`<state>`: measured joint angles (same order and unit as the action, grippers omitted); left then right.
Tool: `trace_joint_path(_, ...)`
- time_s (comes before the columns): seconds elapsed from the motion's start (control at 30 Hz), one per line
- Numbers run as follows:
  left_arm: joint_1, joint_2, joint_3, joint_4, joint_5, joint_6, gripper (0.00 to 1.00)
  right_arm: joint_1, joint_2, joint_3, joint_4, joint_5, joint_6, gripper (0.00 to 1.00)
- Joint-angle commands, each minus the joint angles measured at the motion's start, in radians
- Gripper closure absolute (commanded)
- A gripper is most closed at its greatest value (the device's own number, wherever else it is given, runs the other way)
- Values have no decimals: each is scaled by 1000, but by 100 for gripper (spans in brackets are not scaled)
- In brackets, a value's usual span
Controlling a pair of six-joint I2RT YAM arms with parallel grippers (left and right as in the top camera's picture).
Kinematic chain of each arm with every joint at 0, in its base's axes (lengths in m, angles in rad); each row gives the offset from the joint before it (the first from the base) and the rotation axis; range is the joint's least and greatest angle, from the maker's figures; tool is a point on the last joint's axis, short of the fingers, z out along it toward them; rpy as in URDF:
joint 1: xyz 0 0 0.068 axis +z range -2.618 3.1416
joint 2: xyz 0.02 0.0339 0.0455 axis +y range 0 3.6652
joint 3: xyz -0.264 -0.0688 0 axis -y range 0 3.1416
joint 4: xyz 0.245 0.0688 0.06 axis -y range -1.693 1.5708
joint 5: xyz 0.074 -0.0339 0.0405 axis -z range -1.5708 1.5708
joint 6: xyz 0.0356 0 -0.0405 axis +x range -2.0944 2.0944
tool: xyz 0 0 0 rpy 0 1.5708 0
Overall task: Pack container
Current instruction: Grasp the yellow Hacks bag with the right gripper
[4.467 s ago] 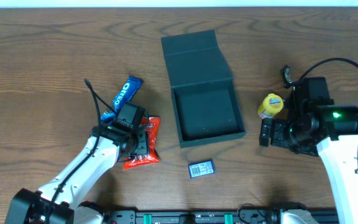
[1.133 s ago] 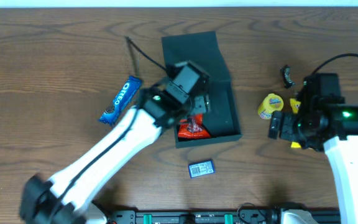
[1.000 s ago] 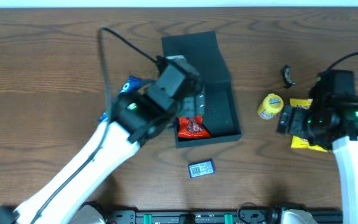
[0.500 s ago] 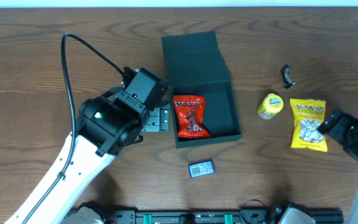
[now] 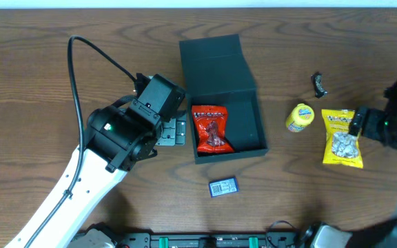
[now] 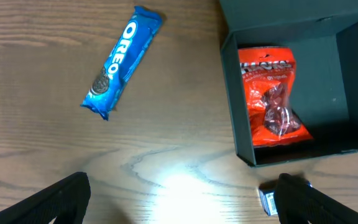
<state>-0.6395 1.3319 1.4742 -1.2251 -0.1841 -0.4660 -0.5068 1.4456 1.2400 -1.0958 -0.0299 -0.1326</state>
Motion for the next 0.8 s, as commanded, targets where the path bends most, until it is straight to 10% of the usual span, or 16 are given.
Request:
trace_joint_path(0.0, 5, 9, 0, -15, -14, 18, 5, -8, 103, 4, 18, -26, -48, 1)
trace_joint_path(0.77, 5, 9, 0, -37, -14, 18, 5, -3, 422, 2, 87, -38, -47, 1)
